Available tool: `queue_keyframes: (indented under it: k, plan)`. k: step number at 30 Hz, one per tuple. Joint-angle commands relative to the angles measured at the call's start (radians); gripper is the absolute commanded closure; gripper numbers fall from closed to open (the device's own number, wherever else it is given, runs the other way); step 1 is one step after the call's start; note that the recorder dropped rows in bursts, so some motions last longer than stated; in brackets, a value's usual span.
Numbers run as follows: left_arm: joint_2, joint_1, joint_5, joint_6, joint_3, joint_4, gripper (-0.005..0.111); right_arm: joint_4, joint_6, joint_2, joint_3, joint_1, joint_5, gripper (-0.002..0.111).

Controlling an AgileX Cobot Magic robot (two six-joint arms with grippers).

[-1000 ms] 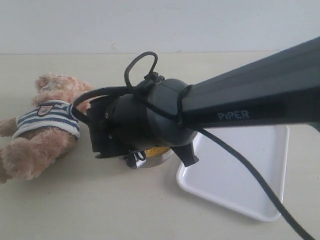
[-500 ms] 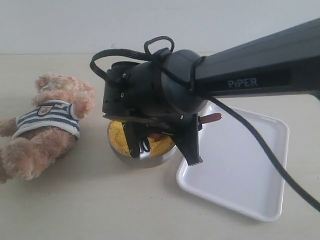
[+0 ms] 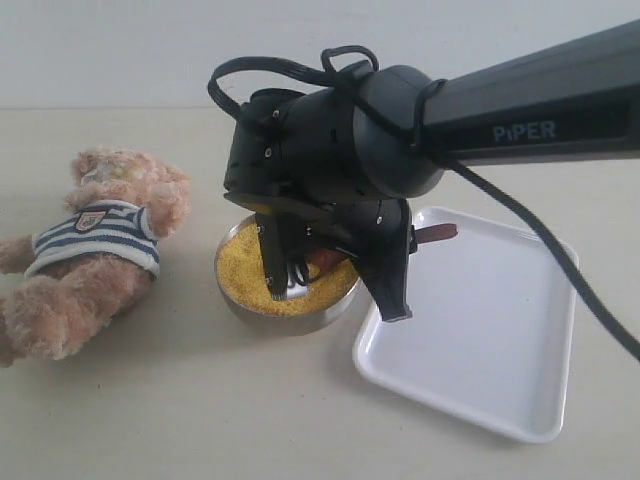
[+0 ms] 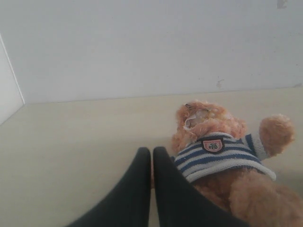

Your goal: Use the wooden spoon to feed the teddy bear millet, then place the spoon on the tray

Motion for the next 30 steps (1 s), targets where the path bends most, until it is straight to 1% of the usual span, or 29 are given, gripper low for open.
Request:
queue_keyframes:
  k: [1,8,13,20,30]
  plan:
    - [-0.003,-0.005,0.002,0.004,0.003,0.000,0.103,0.038,0.000,-0.013,-0.004,-0.004,0.006,0.109]
    - [-0.003,-0.005,0.002,0.004,0.003,0.000,0.103,0.061,0.016,-0.013,-0.004,-0.004,0.006,0.109]
    - [-0.003,-0.005,0.002,0.004,0.003,0.000,0.103,0.068,0.062,-0.018,-0.006,-0.012,0.006,0.109]
    - [-0.003,-0.005,0.002,0.004,0.003,0.000,0.103,0.130,0.060,-0.048,-0.006,-0.046,0.006,0.109]
    - [-0.003,-0.005,0.002,0.004,0.003,0.000,0.103,0.164,0.058,-0.059,-0.006,-0.053,0.006,0.109]
